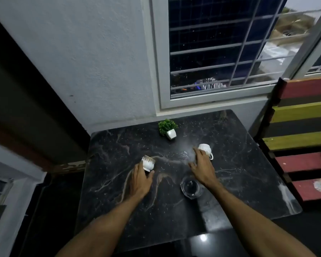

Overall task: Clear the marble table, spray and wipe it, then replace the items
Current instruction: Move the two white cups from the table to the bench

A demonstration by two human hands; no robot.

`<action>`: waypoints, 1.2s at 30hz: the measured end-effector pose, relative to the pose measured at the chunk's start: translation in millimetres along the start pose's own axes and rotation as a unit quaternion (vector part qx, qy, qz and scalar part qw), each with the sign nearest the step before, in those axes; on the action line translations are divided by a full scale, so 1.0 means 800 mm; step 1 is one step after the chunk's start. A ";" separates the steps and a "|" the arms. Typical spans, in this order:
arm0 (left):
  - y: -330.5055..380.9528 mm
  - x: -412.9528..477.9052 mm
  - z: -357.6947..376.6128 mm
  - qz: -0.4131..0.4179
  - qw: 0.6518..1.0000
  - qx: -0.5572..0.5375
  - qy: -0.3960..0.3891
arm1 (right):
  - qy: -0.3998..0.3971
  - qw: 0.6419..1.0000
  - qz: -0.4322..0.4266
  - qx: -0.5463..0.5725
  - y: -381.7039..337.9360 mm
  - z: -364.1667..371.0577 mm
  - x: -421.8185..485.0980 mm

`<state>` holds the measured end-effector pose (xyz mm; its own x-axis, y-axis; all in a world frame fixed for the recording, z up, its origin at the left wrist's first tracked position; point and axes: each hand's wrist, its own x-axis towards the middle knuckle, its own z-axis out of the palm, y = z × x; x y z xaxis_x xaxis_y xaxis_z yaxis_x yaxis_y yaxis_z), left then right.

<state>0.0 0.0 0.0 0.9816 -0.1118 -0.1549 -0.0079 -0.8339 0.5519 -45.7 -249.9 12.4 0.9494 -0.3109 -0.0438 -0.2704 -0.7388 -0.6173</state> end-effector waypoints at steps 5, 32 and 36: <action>-0.012 0.048 0.033 -0.044 0.999 0.006 0.008 | 0.050 0.995 0.076 -0.045 0.027 0.008 0.034; 0.172 0.109 0.072 0.184 0.976 -0.105 -0.054 | 0.206 0.962 0.077 0.164 0.088 -0.055 0.065; 0.264 0.099 0.102 0.231 0.964 -0.102 -0.083 | 0.259 0.946 0.087 0.173 0.130 -0.116 0.044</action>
<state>60.4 -228.7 37.5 0.8379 -0.5451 0.0272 -0.3829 -0.5516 0.7410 -54.8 -393.3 19.1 0.6655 -0.7274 0.1672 -0.2615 -0.4370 -0.8606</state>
